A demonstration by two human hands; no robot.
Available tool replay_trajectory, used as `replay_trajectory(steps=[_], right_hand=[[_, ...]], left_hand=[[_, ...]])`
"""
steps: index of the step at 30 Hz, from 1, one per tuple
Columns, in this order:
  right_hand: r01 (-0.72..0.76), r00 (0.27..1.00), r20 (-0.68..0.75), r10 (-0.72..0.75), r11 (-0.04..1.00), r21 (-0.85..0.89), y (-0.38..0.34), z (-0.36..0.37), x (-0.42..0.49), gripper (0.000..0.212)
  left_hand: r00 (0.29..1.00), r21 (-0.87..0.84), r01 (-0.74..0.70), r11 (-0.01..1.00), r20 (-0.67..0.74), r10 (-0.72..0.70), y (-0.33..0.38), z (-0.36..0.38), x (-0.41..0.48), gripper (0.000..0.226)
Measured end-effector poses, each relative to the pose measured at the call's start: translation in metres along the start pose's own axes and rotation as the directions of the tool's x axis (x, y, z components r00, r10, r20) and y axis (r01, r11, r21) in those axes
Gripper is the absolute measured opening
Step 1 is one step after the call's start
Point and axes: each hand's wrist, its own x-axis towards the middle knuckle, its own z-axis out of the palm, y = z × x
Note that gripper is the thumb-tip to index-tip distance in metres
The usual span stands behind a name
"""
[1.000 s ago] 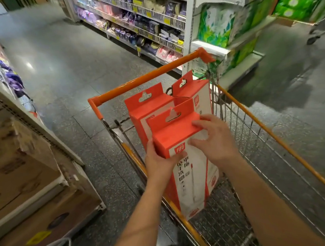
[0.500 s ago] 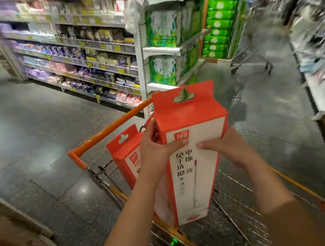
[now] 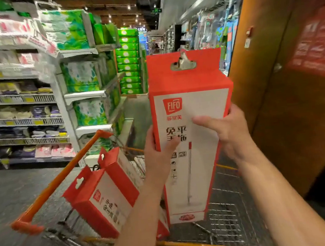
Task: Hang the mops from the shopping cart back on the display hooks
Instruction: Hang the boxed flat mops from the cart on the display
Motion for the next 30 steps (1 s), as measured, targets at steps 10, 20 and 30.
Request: replay_trajectory(steps=[10, 20, 30], right_hand=[[0.073, 0.937, -0.31, -0.161, 0.958, -0.277, -0.072, -0.14, -0.071, 0.066], [0.071, 0.779, -0.528, -0.337, 0.885, -0.461, -0.124, -0.308, -0.159, 0.071], [0.02, 0.617, -0.671, -0.411, 0.86, -0.509, -0.181, -0.48, -0.23, 0.072]], left_hand=[[0.942, -0.297, 0.107, 0.949, 0.334, -0.002, 0.043, 0.16, -0.046, 0.041], [0.784, -0.291, 0.266, 0.919, 0.62, -0.031, 0.043, 0.326, -0.157, 0.035], [0.624, -0.269, 0.456, 0.849, 0.776, -0.09, 0.044, 0.499, -0.279, 0.025]])
